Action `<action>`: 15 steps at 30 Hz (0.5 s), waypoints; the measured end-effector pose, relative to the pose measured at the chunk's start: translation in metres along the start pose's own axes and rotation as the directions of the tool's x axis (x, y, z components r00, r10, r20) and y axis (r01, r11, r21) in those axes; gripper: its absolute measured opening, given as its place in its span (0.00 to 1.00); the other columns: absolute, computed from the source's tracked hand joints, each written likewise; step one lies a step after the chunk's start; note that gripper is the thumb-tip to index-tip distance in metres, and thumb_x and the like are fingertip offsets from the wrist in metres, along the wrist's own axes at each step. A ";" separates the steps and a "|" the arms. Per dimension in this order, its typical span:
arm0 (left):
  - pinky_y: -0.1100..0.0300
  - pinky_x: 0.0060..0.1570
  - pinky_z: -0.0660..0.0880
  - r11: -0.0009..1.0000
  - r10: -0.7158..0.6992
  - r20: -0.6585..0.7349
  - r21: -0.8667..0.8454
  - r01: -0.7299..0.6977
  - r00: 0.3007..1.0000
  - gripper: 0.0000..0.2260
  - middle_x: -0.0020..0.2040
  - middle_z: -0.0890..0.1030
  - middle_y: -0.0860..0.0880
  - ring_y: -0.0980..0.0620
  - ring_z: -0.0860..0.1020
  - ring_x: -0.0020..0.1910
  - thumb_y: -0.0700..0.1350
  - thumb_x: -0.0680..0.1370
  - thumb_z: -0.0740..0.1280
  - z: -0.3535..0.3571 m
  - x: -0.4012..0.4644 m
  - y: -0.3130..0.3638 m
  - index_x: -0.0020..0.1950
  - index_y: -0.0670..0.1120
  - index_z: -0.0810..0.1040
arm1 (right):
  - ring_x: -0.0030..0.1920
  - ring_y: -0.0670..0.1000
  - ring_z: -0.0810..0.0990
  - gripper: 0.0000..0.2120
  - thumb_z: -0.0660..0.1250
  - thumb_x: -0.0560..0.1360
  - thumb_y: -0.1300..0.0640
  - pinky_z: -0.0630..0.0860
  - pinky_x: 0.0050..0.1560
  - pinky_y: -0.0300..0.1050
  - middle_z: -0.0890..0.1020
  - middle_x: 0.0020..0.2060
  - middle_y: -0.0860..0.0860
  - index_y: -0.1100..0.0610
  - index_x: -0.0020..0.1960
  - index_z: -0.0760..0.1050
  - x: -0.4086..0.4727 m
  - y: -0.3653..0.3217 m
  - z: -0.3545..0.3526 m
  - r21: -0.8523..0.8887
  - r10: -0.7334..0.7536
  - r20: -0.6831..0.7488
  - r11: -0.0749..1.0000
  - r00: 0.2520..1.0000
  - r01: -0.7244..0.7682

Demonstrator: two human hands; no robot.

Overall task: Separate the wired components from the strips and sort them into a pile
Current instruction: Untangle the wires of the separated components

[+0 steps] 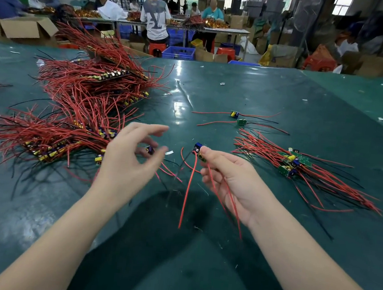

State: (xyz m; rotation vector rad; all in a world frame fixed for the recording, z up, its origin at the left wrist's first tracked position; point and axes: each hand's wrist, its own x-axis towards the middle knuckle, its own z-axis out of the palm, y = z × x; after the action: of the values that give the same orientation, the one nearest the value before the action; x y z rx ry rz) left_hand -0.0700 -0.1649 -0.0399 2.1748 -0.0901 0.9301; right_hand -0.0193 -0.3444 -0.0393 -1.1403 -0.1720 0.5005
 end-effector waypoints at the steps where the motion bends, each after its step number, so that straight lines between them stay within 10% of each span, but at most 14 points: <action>1: 0.68 0.44 0.74 0.995 0.046 0.043 -0.093 -0.042 0.998 0.16 0.51 0.77 0.51 0.54 0.79 0.46 0.36 0.73 0.72 0.003 -0.002 0.005 0.58 0.49 0.78 | 0.27 0.43 0.78 0.06 0.75 0.60 0.53 0.76 0.31 0.33 0.81 0.29 0.49 0.56 0.34 0.85 0.000 0.001 0.001 0.021 0.012 0.003 1.000 1.000 -0.012; 9: 0.58 0.49 0.79 0.965 0.103 0.044 -0.247 -0.089 0.994 0.09 0.46 0.83 0.51 0.53 0.82 0.46 0.41 0.72 0.74 0.012 -0.009 0.017 0.51 0.45 0.82 | 0.30 0.47 0.81 0.07 0.72 0.66 0.58 0.78 0.33 0.35 0.83 0.31 0.51 0.61 0.41 0.81 -0.005 0.007 0.008 0.102 0.043 0.090 0.993 0.995 -0.053; 15: 0.69 0.47 0.74 0.972 0.002 -0.003 -0.236 -0.003 1.000 0.04 0.44 0.84 0.53 0.58 0.82 0.44 0.39 0.73 0.73 0.011 -0.009 0.020 0.46 0.47 0.84 | 0.29 0.46 0.80 0.08 0.73 0.63 0.58 0.79 0.35 0.37 0.80 0.28 0.49 0.59 0.40 0.79 -0.008 0.007 0.011 0.067 0.079 0.099 0.994 0.992 -0.085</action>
State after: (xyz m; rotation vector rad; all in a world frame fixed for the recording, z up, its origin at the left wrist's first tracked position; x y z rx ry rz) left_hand -0.0762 -0.1883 -0.0384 1.9533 -0.1924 0.8770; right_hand -0.0325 -0.3366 -0.0403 -1.0574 -0.1895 0.6303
